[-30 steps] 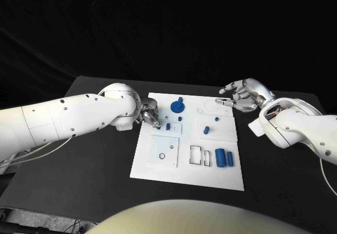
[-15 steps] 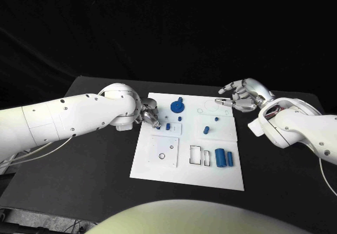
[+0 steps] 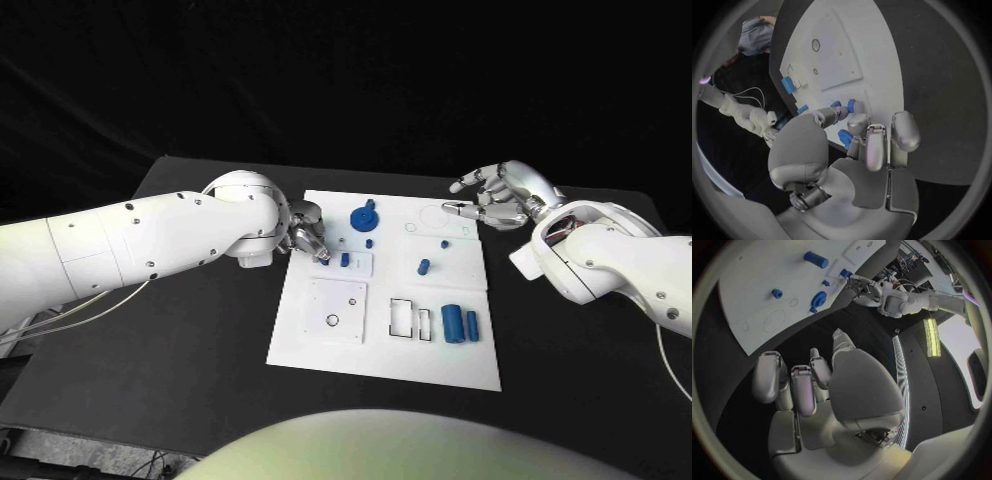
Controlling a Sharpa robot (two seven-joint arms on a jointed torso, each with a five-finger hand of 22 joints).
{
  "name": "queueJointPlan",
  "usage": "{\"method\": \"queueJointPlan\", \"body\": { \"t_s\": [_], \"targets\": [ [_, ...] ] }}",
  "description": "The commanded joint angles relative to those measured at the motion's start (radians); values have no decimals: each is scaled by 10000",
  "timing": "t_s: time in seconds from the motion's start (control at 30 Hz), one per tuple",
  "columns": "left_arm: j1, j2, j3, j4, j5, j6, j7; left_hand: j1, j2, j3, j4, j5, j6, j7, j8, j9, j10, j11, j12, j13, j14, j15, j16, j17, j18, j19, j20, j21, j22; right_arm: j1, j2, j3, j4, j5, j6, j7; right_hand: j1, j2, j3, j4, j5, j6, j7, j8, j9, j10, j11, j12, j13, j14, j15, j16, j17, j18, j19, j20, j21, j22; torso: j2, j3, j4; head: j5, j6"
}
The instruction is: Assemble the parts on the task board
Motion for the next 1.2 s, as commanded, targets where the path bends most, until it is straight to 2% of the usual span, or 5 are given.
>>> {"method": "queueJointPlan", "body": {
  "t_s": [0.03,0.4,0.93,1.2],
  "targets": [
    [-18,37,-13,-9,141,110,32,-99,34,51,-90,-37,61,-66,-62,-16,54,-14,-26,19,796,-69,30,1683,-202,45,-4,0,6,-7,-5,1,10,-94,47,40,-77,6,-56,-19,63,-71,21,20,-9,-69,-7,-14,-14,512,-72,-62,213,84,2,-22,-31,169,1,3,-4,-6,1],
    [-18,60,-12,-66,175,86,33,-241,19,-208,130,-61,124,-80,-107,-51,74,-23,-17,82,796,-77,29,1682,-202,50,-13,-15,-2,-7,-9,2,16,-94,50,37,-77,6,-56,-19,63,-71,21,20,-9,-69,-7,-14,-14,512,-72,-62,213,84,2,-22,-31,169,-2,1,-2,-22,1],
    [-18,81,-12,-106,248,95,33,-445,-8,-1922,1036,-120,312,-83,-286,-171,74,-20,-52,206,797,-78,28,1687,-207,79,-22,-61,-8,-7,-7,2,12,-94,53,33,-82,11,-60,-20,64,-81,20,38,-21,-73,-8,-15,-21,514,-75,-64,223,84,6,-25,-43,168,-4,-3,6,-31,1],
    [-18,77,-12,-142,257,85,33,-382,18,-2206,1184,-116,331,-85,-316,-188,75,-19,-58,228,796,-78,27,1685,-207,83,-22,-67,-5,-7,-7,2,8,-94,47,35,-81,11,-62,-21,62,-82,19,42,-23,-62,-9,-4,-8,519,-75,-57,241,78,21,-26,-22,185,-7,-3,4,-28,1]
  ]
}}
